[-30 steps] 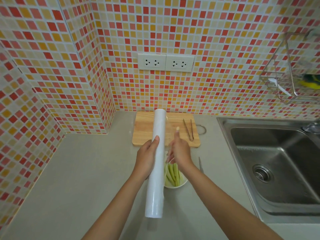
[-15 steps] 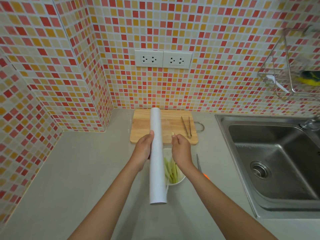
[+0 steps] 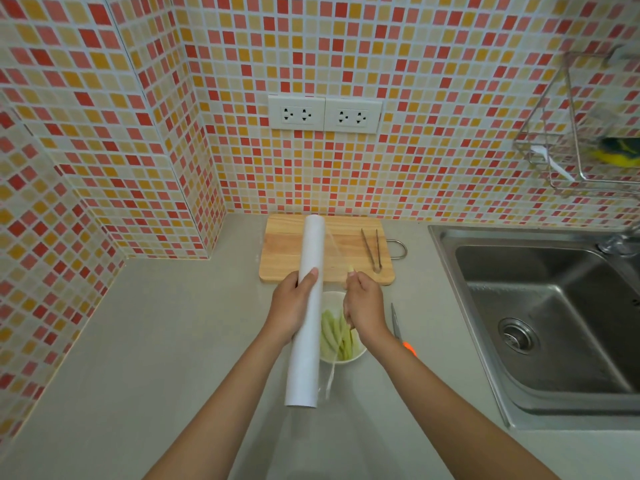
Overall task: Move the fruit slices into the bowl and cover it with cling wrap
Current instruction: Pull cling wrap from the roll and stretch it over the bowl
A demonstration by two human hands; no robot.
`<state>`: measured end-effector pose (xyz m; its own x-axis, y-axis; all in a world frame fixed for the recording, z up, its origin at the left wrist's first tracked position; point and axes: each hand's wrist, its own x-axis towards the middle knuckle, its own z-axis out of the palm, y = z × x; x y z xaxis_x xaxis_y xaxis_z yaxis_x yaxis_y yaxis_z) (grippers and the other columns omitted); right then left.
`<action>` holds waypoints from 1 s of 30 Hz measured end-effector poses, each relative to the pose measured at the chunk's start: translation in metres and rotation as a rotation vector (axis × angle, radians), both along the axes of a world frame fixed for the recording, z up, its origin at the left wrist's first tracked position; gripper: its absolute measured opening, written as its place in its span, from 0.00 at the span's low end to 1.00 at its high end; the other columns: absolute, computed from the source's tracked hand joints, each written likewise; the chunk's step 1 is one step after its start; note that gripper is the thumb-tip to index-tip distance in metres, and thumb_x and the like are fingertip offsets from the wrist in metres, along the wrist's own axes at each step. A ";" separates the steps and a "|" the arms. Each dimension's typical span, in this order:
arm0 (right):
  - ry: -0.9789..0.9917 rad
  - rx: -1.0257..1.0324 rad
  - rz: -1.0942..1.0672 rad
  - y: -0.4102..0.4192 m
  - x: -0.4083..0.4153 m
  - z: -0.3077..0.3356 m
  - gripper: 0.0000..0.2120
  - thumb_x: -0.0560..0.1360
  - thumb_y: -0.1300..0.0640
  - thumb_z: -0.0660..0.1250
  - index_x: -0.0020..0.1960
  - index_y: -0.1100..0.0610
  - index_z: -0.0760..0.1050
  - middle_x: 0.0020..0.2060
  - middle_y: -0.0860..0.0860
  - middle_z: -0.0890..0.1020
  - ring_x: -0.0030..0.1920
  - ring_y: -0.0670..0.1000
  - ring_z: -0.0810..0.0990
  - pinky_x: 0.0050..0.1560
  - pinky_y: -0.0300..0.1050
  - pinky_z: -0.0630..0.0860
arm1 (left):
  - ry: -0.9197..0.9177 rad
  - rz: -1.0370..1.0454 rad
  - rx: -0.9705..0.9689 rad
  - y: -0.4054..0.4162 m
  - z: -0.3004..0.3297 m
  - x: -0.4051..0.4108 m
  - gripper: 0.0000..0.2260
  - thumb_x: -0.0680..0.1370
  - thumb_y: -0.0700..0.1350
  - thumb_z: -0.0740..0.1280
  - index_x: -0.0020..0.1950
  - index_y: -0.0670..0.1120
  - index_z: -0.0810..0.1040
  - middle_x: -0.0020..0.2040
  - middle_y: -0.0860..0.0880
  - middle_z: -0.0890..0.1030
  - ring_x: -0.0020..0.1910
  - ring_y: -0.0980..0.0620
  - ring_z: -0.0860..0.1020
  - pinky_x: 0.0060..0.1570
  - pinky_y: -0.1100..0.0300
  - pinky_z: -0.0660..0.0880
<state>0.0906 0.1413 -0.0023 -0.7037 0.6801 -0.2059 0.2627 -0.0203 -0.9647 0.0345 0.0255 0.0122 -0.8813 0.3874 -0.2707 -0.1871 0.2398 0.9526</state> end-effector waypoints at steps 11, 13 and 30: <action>-0.049 -0.011 0.083 -0.033 0.015 0.003 0.17 0.80 0.56 0.58 0.34 0.59 0.67 0.26 0.56 0.72 0.21 0.51 0.70 0.19 0.36 0.64 | 0.130 0.029 -0.102 0.002 0.000 0.003 0.18 0.81 0.57 0.57 0.45 0.44 0.74 0.39 0.48 0.77 0.39 0.50 0.75 0.41 0.55 0.70; -0.009 -0.014 0.040 -0.037 0.016 0.004 0.16 0.81 0.57 0.55 0.35 0.59 0.65 0.24 0.57 0.71 0.19 0.52 0.68 0.18 0.35 0.63 | 0.130 0.031 -0.122 -0.001 0.002 0.001 0.19 0.81 0.57 0.56 0.44 0.43 0.73 0.37 0.49 0.74 0.37 0.49 0.73 0.40 0.55 0.68; 0.019 -0.187 0.185 -0.011 0.015 0.003 0.26 0.81 0.42 0.52 0.38 0.61 0.73 0.17 0.52 0.67 0.15 0.50 0.66 0.19 0.36 0.62 | -0.172 0.003 0.076 -0.009 -0.010 -0.004 0.17 0.83 0.55 0.52 0.55 0.45 0.76 0.47 0.44 0.80 0.44 0.48 0.78 0.43 0.56 0.73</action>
